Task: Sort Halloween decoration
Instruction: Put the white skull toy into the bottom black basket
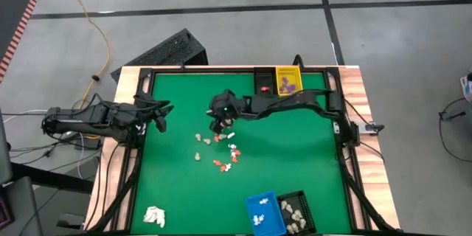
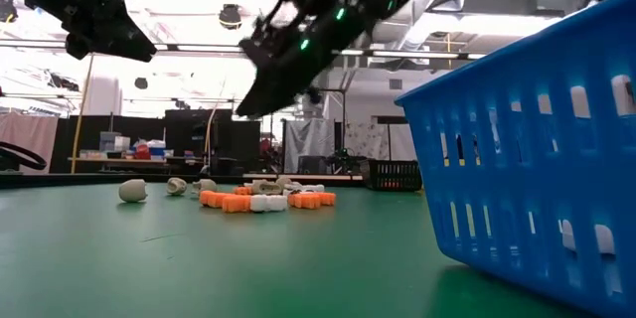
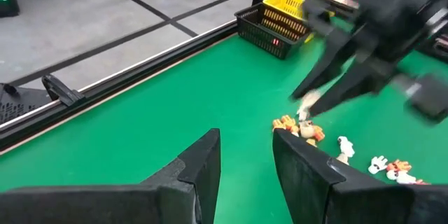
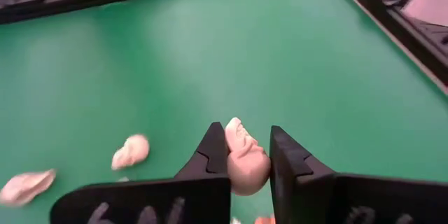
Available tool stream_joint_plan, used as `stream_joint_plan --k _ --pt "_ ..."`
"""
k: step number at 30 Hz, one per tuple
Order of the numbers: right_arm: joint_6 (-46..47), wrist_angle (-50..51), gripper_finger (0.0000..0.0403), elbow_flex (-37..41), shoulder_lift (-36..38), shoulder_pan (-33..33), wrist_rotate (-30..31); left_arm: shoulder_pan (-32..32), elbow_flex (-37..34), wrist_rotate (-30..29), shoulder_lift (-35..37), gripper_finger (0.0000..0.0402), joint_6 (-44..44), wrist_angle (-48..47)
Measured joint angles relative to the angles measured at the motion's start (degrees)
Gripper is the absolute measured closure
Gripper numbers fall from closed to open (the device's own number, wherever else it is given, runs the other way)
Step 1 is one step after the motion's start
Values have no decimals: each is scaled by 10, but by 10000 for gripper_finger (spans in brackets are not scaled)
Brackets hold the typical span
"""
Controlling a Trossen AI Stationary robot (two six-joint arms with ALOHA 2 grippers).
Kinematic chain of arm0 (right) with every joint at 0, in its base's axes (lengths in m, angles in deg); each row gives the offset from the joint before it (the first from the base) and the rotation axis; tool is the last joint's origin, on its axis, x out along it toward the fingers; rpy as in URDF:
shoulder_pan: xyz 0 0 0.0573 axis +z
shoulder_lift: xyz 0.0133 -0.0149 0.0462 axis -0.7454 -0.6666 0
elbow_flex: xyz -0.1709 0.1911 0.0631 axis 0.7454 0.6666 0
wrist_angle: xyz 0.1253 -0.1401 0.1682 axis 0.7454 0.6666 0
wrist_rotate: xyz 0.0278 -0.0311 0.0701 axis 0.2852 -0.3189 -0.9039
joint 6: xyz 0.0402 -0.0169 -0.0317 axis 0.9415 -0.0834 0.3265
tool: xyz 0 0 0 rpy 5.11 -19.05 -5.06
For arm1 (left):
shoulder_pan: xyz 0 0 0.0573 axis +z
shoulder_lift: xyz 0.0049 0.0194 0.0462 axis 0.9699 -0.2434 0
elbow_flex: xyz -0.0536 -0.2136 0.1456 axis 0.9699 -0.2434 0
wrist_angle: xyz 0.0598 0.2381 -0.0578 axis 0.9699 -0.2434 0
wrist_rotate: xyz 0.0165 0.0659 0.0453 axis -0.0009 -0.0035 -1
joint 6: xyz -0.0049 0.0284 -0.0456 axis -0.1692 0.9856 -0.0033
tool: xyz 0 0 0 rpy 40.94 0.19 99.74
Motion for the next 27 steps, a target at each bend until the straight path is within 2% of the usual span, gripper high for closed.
stream_joint_plan --k 7,13,16,20,27 --pt "21 193 358 0 126 43 0 0 0 0 0 281 -5 0" --pt "124 383 358 0 210 114 1 0 0 0 0 281 -5 2" --pt "219 495 358 -1 240 173 1 0 0 1 0 281 -12 2" --pt "393 613 355 -1 262 278 1 0 0 10 0 281 -13 2" --pt "682 632 352 -1 253 465 1 0 0 13 0 281 -15 2"
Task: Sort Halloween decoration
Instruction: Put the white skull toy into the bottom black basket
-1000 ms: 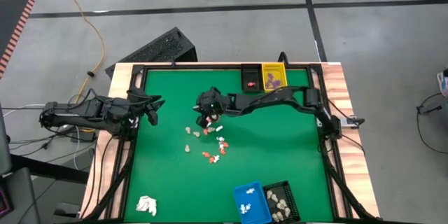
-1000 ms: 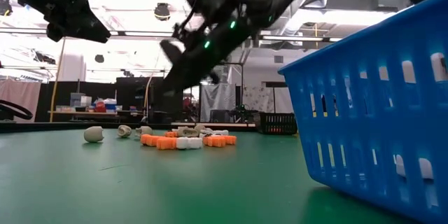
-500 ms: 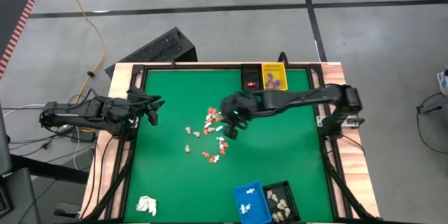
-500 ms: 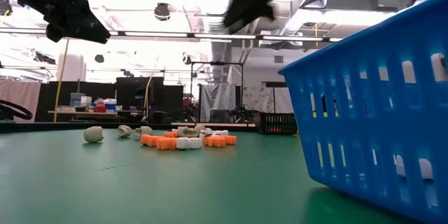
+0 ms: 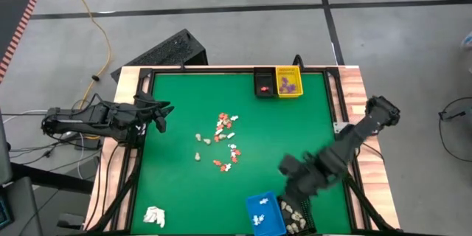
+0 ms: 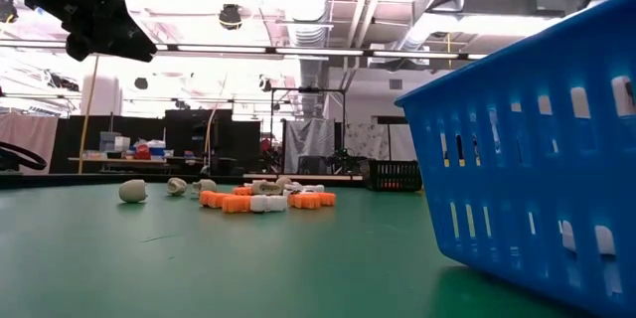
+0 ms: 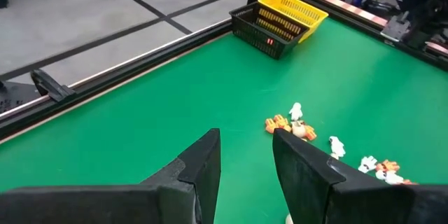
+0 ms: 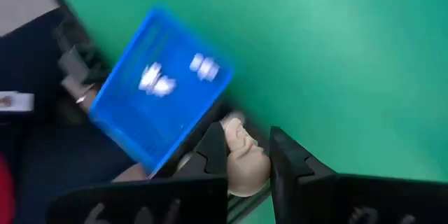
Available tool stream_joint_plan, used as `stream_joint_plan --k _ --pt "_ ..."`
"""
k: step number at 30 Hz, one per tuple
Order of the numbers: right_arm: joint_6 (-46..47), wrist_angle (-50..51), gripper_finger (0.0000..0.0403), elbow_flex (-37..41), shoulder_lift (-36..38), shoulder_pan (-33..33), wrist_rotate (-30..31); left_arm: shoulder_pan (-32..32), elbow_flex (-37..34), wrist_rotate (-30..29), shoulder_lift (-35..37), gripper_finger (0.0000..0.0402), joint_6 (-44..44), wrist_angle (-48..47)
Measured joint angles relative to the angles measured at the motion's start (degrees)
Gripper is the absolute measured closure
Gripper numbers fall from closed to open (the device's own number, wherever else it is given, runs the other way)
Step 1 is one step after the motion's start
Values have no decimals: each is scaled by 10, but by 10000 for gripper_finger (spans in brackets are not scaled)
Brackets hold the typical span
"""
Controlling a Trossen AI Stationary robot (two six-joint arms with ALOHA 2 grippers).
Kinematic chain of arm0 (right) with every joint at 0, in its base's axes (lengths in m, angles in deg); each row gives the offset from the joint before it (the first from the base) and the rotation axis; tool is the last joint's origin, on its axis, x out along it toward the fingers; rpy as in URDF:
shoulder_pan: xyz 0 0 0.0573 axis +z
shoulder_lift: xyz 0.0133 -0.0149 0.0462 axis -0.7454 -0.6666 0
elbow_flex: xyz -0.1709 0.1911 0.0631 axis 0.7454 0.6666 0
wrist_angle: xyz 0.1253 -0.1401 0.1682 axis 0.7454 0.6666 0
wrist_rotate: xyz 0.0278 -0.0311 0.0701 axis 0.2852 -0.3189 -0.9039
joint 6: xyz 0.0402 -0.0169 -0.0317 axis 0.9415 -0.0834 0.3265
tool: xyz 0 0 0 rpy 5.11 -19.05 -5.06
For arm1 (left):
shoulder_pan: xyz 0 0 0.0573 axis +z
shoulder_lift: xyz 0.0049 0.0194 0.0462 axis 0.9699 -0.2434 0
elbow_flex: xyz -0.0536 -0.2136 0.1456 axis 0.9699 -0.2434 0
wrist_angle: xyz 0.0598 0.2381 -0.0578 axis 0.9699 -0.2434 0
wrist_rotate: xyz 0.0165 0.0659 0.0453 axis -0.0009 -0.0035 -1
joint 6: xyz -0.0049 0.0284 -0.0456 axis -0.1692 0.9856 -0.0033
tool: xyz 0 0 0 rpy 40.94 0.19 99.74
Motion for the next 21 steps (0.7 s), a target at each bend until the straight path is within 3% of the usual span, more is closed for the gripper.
stream_joint_plan --k 4,9,21 --pt "125 1 352 0 -19 68 3 0 0 17 0 281 0 0" --pt "213 -1 351 0 -58 109 14 0 0 22 0 281 0 0" --pt "240 -70 345 1 -148 130 -7 0 0 20 0 281 6 0"
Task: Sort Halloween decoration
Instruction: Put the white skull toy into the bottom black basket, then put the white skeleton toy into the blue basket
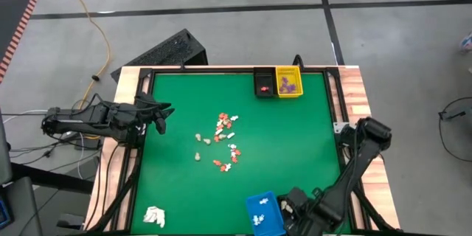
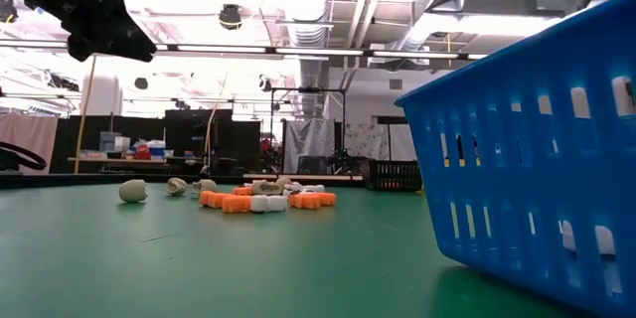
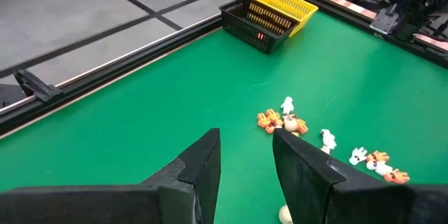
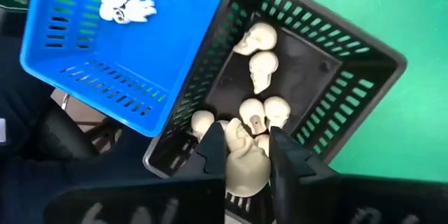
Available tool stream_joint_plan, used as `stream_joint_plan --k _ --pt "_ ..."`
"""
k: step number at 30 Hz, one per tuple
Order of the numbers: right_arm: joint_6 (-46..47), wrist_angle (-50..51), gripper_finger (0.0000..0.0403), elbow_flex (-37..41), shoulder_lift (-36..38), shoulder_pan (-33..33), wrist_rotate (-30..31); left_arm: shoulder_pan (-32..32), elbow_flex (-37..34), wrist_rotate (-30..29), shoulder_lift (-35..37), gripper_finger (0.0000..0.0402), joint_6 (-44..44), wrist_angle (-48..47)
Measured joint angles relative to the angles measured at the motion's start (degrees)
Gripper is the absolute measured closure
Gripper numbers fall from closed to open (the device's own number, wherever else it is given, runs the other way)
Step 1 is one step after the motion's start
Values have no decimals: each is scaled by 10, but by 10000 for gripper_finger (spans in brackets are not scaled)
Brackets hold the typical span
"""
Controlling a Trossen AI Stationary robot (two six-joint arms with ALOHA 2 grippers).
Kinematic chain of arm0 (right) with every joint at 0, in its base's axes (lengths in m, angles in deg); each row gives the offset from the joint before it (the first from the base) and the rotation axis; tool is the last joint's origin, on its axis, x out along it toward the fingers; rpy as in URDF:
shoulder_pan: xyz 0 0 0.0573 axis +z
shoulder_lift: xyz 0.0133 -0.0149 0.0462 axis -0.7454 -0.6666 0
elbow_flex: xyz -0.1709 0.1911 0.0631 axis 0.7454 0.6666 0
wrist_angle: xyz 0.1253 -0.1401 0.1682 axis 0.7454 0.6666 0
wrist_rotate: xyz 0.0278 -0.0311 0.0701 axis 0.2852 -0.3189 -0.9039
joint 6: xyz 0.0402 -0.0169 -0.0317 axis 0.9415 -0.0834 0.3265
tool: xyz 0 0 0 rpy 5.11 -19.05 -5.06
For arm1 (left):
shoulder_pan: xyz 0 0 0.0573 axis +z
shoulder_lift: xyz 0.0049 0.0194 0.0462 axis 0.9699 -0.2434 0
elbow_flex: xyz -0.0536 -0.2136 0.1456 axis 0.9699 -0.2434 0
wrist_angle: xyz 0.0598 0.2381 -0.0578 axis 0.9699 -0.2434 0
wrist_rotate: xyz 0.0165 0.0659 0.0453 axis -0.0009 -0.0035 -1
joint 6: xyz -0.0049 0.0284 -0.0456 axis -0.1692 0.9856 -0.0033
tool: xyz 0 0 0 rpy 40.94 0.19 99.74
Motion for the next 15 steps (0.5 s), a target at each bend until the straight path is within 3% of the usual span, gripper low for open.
stream_joint_plan --k 10,15 --pt "-1 67 247 0 -1 -1 0 0 0 -10 0 281 0 6" --pt "-2 70 234 0 -1 -1 -7 0 0 -10 0 281 0 11"
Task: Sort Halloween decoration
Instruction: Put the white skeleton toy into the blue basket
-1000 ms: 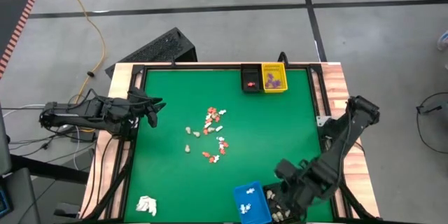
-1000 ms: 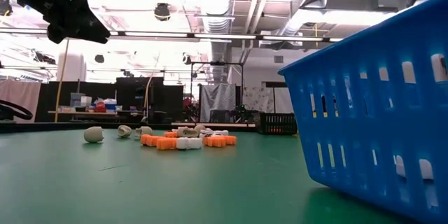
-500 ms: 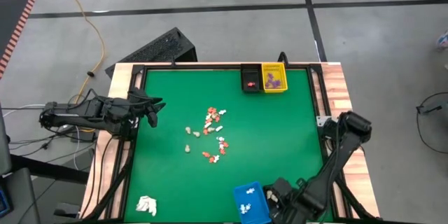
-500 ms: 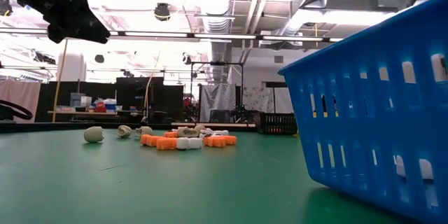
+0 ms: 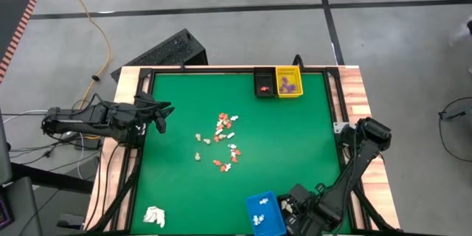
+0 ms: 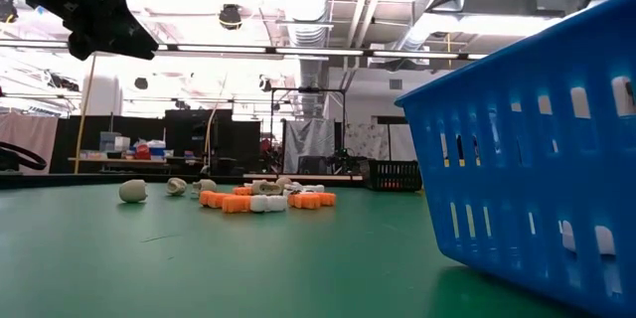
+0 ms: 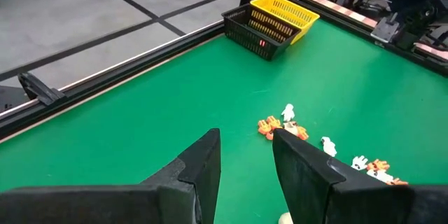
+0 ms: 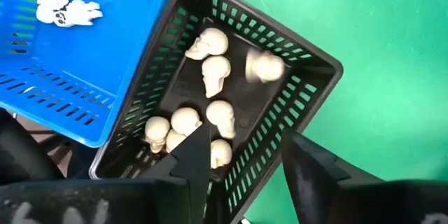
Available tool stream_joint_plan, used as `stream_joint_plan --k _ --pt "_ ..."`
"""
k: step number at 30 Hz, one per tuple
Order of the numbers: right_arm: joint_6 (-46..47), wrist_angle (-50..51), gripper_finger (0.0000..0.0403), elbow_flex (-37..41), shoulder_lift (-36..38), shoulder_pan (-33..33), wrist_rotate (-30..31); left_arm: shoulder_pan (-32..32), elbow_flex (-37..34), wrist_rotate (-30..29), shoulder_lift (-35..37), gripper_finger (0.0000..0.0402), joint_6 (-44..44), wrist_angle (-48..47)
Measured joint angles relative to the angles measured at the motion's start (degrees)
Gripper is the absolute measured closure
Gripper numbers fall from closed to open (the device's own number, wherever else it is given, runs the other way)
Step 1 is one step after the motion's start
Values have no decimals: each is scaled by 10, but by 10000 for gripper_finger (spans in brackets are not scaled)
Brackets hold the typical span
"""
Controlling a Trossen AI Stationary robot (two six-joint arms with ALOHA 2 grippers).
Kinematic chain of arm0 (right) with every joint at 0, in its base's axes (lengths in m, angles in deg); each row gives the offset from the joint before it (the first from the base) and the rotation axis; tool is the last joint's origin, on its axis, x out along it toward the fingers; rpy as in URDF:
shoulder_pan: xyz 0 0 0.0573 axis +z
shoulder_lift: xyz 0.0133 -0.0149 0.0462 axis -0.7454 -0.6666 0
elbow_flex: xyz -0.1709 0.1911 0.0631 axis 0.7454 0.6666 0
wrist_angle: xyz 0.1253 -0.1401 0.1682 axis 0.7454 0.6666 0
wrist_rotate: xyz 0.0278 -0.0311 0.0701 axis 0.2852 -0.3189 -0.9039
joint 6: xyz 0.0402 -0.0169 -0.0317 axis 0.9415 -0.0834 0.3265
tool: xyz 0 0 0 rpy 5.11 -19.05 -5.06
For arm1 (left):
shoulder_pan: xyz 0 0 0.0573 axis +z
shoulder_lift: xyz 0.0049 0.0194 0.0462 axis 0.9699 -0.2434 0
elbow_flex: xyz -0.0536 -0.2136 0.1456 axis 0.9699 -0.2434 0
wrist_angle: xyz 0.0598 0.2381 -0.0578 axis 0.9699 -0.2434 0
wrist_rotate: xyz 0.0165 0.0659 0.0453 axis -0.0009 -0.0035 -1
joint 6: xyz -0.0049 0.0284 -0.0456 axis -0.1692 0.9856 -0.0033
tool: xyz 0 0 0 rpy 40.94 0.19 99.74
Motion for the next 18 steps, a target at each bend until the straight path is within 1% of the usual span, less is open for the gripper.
stream_joint_plan --k 5,7,12,15,18 --pt "-15 6 241 0 0 1 8 0 0 1 0 281 -5 0" --pt "-35 9 244 0 0 1 49 0 0 8 0 281 -6 0" --pt "-89 55 248 0 14 -13 206 0 0 14 0 281 -12 12" --pt "-125 88 249 0 25 -35 341 0 0 18 0 281 -13 31" --pt "-181 107 249 0 36 -65 481 0 0 27 0 281 -4 48"
